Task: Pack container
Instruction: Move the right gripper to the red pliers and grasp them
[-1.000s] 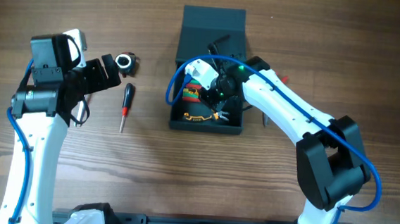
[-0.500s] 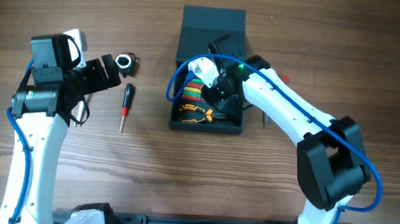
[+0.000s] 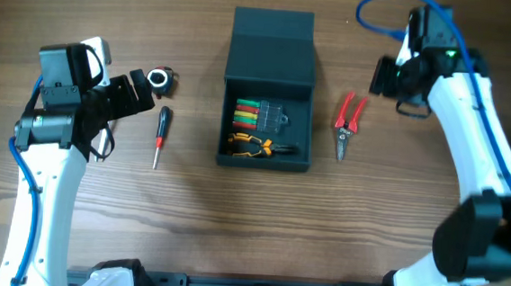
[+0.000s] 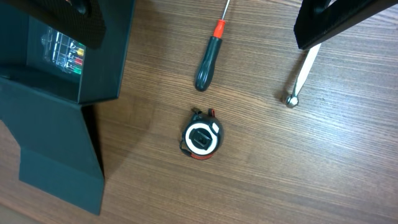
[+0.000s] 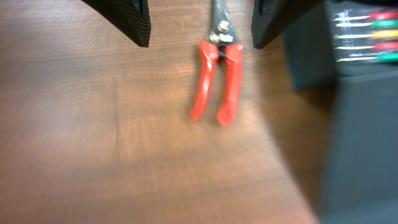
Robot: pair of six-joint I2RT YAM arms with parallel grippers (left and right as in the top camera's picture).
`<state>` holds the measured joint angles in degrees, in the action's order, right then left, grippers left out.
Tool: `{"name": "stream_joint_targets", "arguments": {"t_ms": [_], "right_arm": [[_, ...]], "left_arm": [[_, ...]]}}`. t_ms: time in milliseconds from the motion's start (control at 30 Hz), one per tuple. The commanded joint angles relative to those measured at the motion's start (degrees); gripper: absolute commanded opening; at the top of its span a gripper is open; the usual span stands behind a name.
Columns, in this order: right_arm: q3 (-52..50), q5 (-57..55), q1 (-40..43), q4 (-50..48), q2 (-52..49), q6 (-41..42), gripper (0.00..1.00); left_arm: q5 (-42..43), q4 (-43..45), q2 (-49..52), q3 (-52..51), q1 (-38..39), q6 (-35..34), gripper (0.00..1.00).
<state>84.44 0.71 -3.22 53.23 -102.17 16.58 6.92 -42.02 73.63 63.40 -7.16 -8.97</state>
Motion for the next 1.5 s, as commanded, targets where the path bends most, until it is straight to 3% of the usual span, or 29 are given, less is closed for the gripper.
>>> {"name": "stream_joint_targets", "arguments": {"t_ms": [0, 167, 500, 600, 1033, 1167, 1267, 1467], "right_arm": [[-5.29, 2.97, -0.57, -1.92, -4.22, 7.76, 0.54], [-9.55, 3.26, -0.63, -6.16, -7.39, 15.58, 0.50], [-15.74, 3.39, -0.68, -18.16, -8.31, 14.86, 0.48], [-17.05, 3.39, -0.68, -20.35, -8.33, 13.68, 0.43], [-18.58, 2.75, -0.68, -19.50, -12.24, 12.96, 0.36], [-18.58, 2.84, -0.68, -17.94, -13.68, 12.96, 0.26], [-18.56, 3.87, -0.68, -17.99, -13.66, 13.00, 0.08], [-17.53, 5.38, -0.68, -17.77, -13.03, 11.23, 0.04]], "left_arm": [[0.70, 0.15, 0.22, 1.20, -0.26, 1.29, 1.00], [0.70, 0.15, 0.22, 1.20, -0.26, 1.27, 1.00], [0.70, 0.15, 0.22, 1.20, -0.26, 1.27, 1.00], [0.70, 0.15, 0.22, 1.20, -0.26, 1.27, 1.00], [0.70, 0.15, 0.22, 1.20, -0.26, 1.27, 1.00], [0.70, 0.15, 0.22, 1.20, -0.26, 1.27, 1.00], [0.70, 0.15, 0.22, 1.20, -0.26, 1.27, 1.00], [0.70, 0.15, 0.22, 1.20, -0.26, 1.29, 1.00]]}}
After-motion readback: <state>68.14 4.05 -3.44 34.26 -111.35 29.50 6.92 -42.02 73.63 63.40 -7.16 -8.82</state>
